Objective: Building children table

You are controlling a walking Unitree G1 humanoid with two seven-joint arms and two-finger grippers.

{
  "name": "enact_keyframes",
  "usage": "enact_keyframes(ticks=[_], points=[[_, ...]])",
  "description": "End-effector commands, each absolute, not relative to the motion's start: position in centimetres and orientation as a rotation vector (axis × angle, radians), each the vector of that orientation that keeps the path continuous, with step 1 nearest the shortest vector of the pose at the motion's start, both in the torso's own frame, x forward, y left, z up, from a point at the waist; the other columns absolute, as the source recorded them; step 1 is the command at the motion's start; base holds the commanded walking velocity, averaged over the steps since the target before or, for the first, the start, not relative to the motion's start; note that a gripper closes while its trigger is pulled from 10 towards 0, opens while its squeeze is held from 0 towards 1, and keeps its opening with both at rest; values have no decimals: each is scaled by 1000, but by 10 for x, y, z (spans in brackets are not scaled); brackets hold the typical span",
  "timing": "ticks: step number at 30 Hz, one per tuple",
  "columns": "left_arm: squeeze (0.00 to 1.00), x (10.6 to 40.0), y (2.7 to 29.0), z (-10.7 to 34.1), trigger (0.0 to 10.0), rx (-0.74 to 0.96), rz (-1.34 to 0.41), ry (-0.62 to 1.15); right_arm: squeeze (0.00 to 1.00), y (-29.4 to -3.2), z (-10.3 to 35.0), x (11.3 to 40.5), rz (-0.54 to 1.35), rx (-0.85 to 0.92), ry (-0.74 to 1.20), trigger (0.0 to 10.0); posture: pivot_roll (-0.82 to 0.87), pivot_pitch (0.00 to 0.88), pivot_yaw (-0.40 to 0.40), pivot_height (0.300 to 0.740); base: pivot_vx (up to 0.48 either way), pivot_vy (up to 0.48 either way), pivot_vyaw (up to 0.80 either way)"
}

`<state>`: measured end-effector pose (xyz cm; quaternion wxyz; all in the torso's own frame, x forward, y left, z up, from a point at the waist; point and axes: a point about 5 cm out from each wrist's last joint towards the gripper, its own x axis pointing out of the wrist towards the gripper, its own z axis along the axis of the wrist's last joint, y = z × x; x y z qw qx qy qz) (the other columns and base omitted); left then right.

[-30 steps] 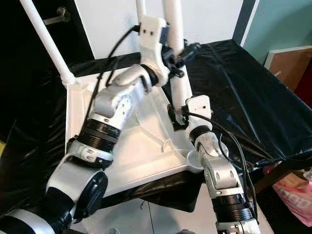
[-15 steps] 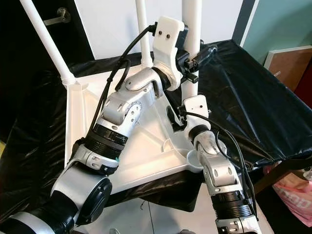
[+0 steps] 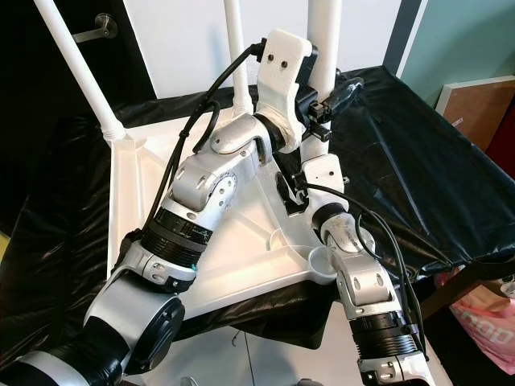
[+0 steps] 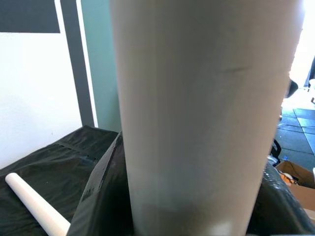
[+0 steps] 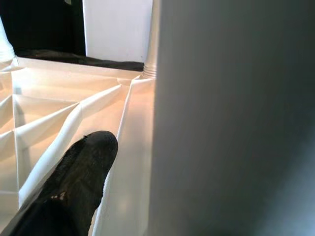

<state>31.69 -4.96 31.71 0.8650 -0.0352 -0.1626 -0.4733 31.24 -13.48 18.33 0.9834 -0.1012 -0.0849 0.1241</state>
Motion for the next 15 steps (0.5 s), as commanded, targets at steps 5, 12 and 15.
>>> enact_keyframes(ticks=[5, 12, 15], points=[[0, 306, -63, 313, 10000, -114, -1044, -335, 0, -130, 190, 312, 275, -205, -205, 4980, -266, 7, 49, 740, 0, 0, 0], [0, 306, -63, 314, 10000, -111, -1043, -337, 0, -131, 190, 312, 271, -188, -211, 0, -265, 11, 50, 740, 0, 0, 0], [0, 305, -63, 314, 10000, -110, -1043, -337, 0, -131, 189, 312, 270, -184, -211, 0, -263, 13, 51, 740, 0, 0, 0]])
